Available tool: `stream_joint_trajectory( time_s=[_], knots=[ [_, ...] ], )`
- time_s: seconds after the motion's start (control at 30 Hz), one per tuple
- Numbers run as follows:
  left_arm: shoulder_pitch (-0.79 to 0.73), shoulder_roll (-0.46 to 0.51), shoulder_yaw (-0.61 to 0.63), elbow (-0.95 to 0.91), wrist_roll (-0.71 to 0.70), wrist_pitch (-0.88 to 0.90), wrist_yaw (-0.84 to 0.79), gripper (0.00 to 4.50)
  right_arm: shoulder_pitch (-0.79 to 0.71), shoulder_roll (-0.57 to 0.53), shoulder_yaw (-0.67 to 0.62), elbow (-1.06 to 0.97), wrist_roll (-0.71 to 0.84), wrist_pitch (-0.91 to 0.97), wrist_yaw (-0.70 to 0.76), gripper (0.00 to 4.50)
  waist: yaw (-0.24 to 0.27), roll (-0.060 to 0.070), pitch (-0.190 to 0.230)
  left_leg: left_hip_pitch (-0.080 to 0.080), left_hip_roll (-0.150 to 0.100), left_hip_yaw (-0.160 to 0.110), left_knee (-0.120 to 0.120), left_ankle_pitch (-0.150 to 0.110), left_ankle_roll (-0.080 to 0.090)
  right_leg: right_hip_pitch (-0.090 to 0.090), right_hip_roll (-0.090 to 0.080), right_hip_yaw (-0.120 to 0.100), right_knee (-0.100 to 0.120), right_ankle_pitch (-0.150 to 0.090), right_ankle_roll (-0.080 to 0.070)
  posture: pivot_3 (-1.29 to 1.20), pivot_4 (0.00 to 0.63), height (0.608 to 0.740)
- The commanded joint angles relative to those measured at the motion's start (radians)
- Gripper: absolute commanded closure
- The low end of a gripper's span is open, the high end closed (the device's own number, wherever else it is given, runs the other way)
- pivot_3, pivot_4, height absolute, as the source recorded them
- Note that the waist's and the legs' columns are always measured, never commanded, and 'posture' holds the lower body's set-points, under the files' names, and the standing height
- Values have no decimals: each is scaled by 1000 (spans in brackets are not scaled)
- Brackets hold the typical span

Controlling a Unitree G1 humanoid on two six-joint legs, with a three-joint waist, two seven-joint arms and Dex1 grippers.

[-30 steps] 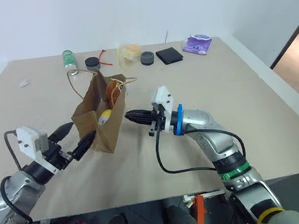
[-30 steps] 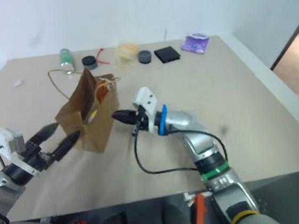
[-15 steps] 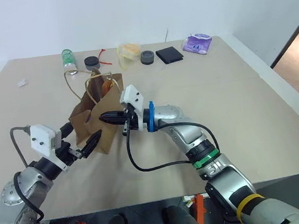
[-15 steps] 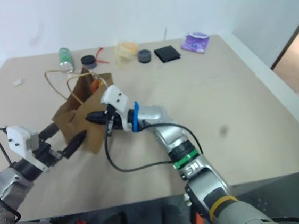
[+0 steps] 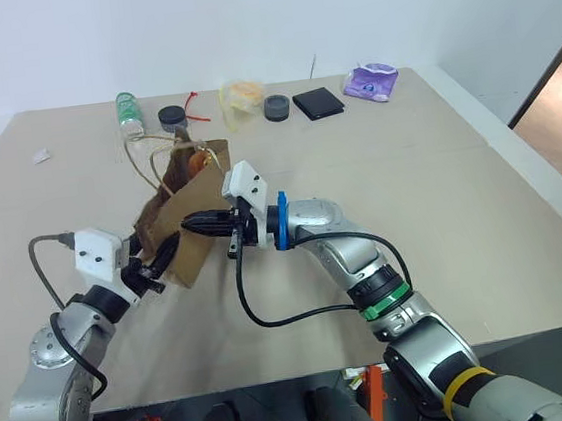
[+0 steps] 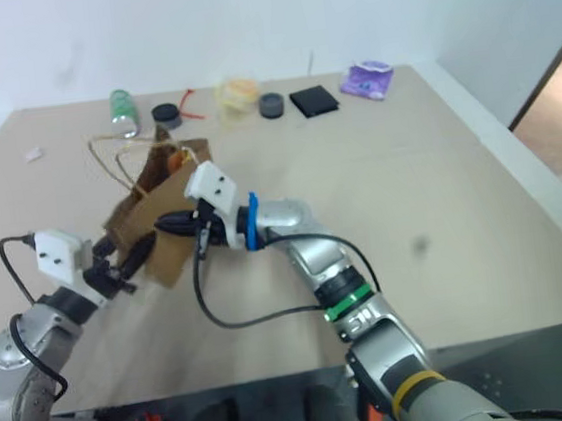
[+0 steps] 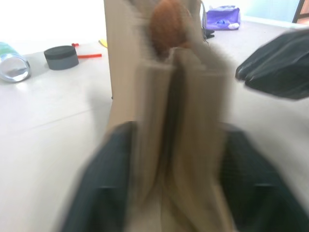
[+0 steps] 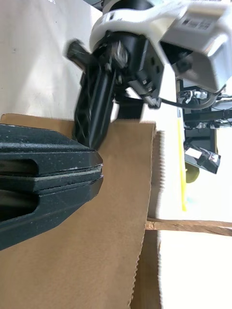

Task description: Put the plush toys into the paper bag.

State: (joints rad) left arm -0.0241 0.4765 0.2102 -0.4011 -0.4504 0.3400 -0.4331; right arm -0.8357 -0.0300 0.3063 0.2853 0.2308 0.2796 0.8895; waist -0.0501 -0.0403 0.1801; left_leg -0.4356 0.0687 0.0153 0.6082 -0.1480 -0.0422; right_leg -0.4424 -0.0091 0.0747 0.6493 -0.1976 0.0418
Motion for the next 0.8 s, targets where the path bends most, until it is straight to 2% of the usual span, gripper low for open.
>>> stream_joint_trajectory(
  time_s=[0.03,0.1,0.17,0.3,0.4,0.47,0.53,0.7,0.8],
  knots=[
    [-27,-12,11,-6,-18,-12,-12,4446,-10,1,-29,-65,26,4,5,4500,1,0,0,0,0,0,0,0,0,0,0,0,0,0,0,0,150,740],
    [-35,-19,18,-11,-48,2,-26,4446,-12,-17,-67,-98,69,30,24,4500,1,0,0,0,0,0,0,0,0,0,0,0,0,0,0,0,150,740],
    [-45,-23,40,-24,-96,9,-46,4446,-12,-64,-144,-154,184,121,75,4500,2,0,0,0,0,0,0,0,0,0,0,0,0,0,0,0,150,740],
    [-55,25,48,-57,-175,14,-153,4446,-45,-236,-338,-189,438,369,194,4500,7,0,0,-2,0,-1,0,0,0,0,0,0,0,0,0,0,150,740],
    [-46,109,25,-90,-280,68,-317,4446,-85,-379,-437,-109,507,437,258,4500,5,0,1,-3,-1,0,1,0,0,0,-2,-1,-2,-1,1,0,150,740],
    [-47,177,-2,-91,-276,65,-423,4446,-116,-440,-495,-50,537,463,280,4500,0,0,1,-2,-1,0,0,0,0,0,-2,-1,-2,-1,1,0,150,740],
    [-55,226,-21,-72,-271,61,-503,4446,-130,-470,-511,-27,544,471,291,4500,-4,1,1,-2,-1,0,-1,0,0,0,-1,0,-2,-1,0,0,150,740],
    [-73,373,-66,18,-263,59,-768,4446,-108,-510,-457,-32,476,437,320,4500,-11,1,1,1,-1,0,-4,0,0,0,0,0,-2,-2,-1,0,150,740],
    [-97,409,-86,71,-242,40,-848,4446,-96,-508,-451,-45,472,437,312,4500,-22,4,3,1,0,-3,-5,0,0,-1,2,0,-1,-3,-3,0,150,740]
  ],
)
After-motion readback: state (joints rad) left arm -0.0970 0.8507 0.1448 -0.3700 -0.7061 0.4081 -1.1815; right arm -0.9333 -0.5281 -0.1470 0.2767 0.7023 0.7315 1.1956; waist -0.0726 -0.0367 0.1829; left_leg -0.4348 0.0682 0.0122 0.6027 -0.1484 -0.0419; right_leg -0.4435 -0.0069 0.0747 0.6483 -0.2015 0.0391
